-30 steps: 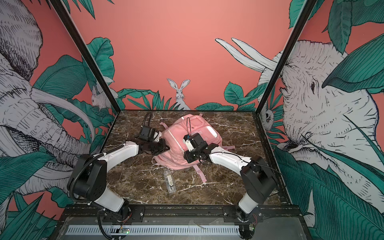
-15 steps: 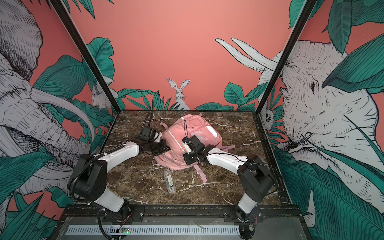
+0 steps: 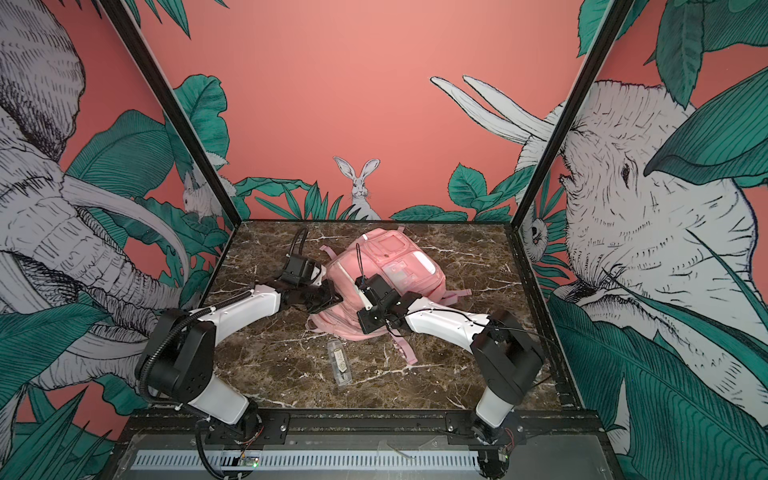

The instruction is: Pack the student bag

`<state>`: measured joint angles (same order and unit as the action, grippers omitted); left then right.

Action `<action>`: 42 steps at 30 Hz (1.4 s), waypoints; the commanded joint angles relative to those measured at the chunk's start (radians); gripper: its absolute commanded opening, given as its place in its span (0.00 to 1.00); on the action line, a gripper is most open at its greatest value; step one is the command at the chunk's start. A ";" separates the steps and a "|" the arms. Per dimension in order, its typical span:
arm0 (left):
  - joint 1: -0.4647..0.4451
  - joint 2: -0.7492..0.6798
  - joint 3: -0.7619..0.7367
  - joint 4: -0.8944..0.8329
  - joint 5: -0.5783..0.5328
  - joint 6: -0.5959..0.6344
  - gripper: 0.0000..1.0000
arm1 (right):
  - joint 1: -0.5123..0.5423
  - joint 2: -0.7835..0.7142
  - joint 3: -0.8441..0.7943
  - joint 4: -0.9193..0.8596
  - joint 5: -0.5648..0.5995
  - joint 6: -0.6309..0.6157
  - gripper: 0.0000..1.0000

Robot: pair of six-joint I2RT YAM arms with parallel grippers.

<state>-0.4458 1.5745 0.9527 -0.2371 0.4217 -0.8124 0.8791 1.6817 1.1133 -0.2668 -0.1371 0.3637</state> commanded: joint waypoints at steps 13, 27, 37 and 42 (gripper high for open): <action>-0.066 -0.006 0.008 0.041 -0.011 -0.011 0.00 | 0.023 0.089 0.113 0.059 -0.004 0.117 0.00; -0.049 -0.097 0.067 -0.175 -0.100 0.159 0.55 | -0.025 -0.011 0.011 0.046 -0.024 0.151 0.00; 0.058 -0.056 0.184 -0.214 -0.084 0.284 0.59 | -0.032 -0.073 -0.066 0.030 -0.023 0.146 0.00; 0.065 0.076 0.350 -0.286 -0.088 0.356 0.61 | -0.036 -0.142 -0.112 0.023 -0.017 0.142 0.00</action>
<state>-0.3824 1.6020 1.2362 -0.4564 0.3340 -0.5270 0.8482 1.5932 1.0222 -0.2306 -0.1604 0.5056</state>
